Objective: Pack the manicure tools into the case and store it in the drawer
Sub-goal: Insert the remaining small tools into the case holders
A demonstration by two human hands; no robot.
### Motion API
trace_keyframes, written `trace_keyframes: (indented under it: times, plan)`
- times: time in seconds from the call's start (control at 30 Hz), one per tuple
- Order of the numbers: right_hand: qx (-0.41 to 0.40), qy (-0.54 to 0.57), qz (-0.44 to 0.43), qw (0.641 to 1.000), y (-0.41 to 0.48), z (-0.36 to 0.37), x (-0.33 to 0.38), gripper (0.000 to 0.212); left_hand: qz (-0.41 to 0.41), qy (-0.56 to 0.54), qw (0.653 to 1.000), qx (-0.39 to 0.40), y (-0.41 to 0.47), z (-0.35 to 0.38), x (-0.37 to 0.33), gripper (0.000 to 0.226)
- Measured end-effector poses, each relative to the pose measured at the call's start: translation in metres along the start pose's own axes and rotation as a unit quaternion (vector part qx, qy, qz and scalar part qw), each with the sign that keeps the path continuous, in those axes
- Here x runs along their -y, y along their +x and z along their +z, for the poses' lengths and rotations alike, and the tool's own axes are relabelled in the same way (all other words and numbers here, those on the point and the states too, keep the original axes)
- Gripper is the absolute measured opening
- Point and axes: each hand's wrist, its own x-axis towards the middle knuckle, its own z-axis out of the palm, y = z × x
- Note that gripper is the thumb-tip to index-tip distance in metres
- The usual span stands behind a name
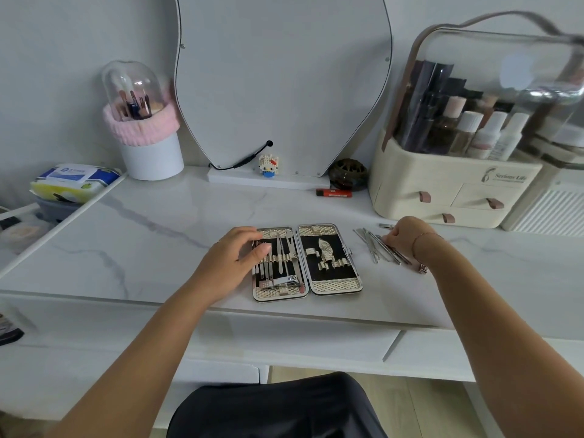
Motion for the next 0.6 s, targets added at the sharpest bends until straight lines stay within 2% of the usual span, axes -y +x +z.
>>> trace_keyframes:
  times: [0.13, 0.2, 0.3, 0.43, 0.53, 0.6]
  plan:
    - [0.007, -0.002, -0.027, 1.0, 0.001, -0.001, -0.004, 0.038, -0.002, -0.008, 1.0, -0.003, 0.001, -0.001, 0.0, 0.054]
    - [-0.006, 0.082, -0.065, 0.994, 0.002, -0.001, -0.01, 0.039, -0.001, -0.009, 1.0, -0.004, 0.001, 0.0, 0.0, 0.048]
    - [0.019, 0.288, -0.114, 0.951, -0.008, 0.0, -0.012, 0.032, -0.002, -0.018, 1.0, -0.003, 0.001, 0.0, 0.0, 0.05]
    - [0.081, 0.392, -0.16, 0.902, -0.028, 0.0, 0.003, 0.003, -0.004, -0.028, 1.0, -0.003, 0.001, -0.001, 0.0, 0.056]
    - [0.137, 0.447, -0.185, 0.864, -0.035, 0.003, 0.017, 0.018, -0.007, -0.031, 0.999, -0.003, 0.001, -0.001, 0.0, 0.051]
    - [0.139, 0.474, -0.194, 0.847, -0.038, 0.006, 0.027, 0.019, -0.009, -0.033, 0.999, -0.005, 0.001, -0.001, 0.0, 0.044]
